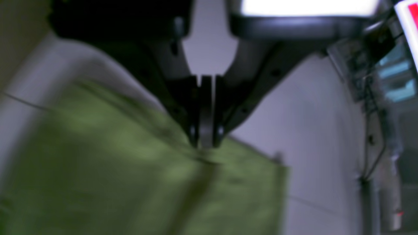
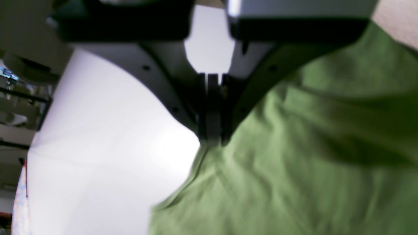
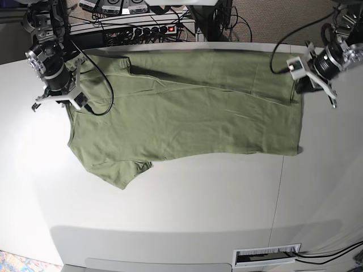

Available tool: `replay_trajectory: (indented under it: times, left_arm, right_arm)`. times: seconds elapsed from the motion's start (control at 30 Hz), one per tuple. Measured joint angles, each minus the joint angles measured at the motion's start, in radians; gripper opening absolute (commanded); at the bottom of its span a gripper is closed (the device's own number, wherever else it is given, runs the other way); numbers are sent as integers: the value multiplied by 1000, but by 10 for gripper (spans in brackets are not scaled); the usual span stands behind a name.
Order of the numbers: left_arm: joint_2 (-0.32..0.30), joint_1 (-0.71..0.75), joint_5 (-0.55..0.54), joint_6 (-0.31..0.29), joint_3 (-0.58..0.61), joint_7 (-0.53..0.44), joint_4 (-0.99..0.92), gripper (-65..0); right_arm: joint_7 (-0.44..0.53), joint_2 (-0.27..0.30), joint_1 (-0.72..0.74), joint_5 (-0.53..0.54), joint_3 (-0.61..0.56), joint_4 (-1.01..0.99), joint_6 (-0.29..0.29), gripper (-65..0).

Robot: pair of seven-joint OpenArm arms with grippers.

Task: Fold the T-shirt properly
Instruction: 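Open both grippers and raise them off the folded edge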

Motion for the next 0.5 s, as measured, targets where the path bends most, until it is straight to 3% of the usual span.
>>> replay_trajectory:
  times: [0.1, 0.2, 0.3, 0.37, 0.43, 0.5]
  left_arm:
    - [0, -57, -68, -7, -21, 1, -2, -650]
    - [2, -135, -222, -29, -21, -6, -45, -646]
    - [9, -214, -334, -53, -20, -18, -142, -531]
    - [9, -269, -409, -54, -18, -35, -222, -525]
    - [11, -334, -482, -90, -19, -43, -303, -525]
    - [16, -401, -565, -175, -20, -41, -380, -524]
  right_arm:
    - [-1, -5, 32, 41, 0, 0, 0, -650]
    - [-5, -29, 54, 57, 0, 0, 0, -650]
    - [-5, -55, 58, 61, 0, 0, -1, -650]
    - [-4, -71, 56, 62, 0, 0, 0, -624]
    - [-4, -87, 66, 62, 0, 0, 0, -619]
    - [-5, -103, 87, 64, 1, 0, -1, -619]
